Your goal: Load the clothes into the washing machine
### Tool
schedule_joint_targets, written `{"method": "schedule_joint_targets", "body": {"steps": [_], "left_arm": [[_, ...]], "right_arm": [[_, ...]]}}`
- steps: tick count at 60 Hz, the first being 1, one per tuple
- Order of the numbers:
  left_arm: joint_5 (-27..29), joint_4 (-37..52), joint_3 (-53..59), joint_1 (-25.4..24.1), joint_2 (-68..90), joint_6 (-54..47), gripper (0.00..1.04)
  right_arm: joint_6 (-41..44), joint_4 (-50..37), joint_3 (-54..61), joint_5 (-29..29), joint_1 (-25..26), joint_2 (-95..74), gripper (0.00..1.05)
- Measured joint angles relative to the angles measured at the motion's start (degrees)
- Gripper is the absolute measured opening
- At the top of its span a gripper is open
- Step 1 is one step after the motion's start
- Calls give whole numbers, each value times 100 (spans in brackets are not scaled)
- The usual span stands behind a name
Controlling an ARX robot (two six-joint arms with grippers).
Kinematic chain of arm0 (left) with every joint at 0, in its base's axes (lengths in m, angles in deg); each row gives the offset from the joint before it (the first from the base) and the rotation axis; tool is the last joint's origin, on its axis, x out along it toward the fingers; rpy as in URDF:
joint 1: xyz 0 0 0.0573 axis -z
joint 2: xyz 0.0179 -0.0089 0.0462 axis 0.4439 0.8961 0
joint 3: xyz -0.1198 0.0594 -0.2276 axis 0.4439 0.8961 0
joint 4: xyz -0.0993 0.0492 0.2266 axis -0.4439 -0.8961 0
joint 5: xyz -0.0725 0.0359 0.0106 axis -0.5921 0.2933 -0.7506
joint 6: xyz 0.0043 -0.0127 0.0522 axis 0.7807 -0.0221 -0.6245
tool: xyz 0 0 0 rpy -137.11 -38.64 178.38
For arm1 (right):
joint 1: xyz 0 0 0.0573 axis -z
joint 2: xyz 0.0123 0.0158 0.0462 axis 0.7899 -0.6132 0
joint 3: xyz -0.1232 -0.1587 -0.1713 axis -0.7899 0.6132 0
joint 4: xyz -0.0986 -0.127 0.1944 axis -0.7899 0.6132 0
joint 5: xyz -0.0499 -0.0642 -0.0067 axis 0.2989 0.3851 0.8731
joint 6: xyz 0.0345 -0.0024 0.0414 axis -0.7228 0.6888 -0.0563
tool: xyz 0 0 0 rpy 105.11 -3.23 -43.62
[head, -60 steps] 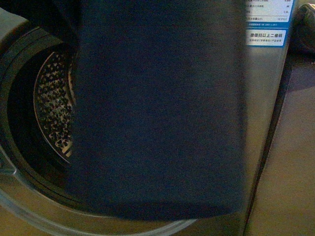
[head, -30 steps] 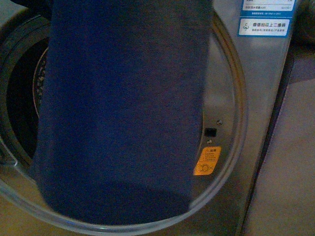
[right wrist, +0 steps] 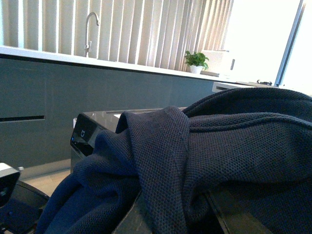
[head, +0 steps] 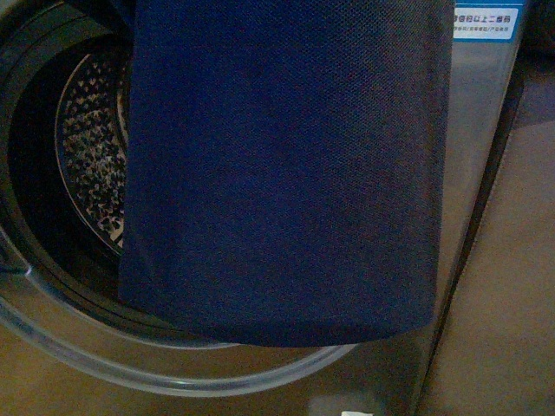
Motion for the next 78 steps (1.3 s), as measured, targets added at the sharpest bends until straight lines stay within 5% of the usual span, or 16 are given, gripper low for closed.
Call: {"method": "schedule_joint_targets", "body": {"steps": [28, 43, 54, 78], "left_arm": [[-72, 2002, -17, 1211, 247, 1279, 98], [203, 1403, -55, 1666, 103, 1067, 98], [1292, -173, -544, 2212, 127, -173, 98], [3143, -1010, -1198, 3084, 472, -1582, 98]], "right_arm": [[-2, 0, 0, 9, 0, 0, 13], [0, 0, 0, 2, 0, 0, 13], [7, 0, 0, 28, 9, 0, 13], [9, -4, -9, 59, 17, 0, 13]]}}
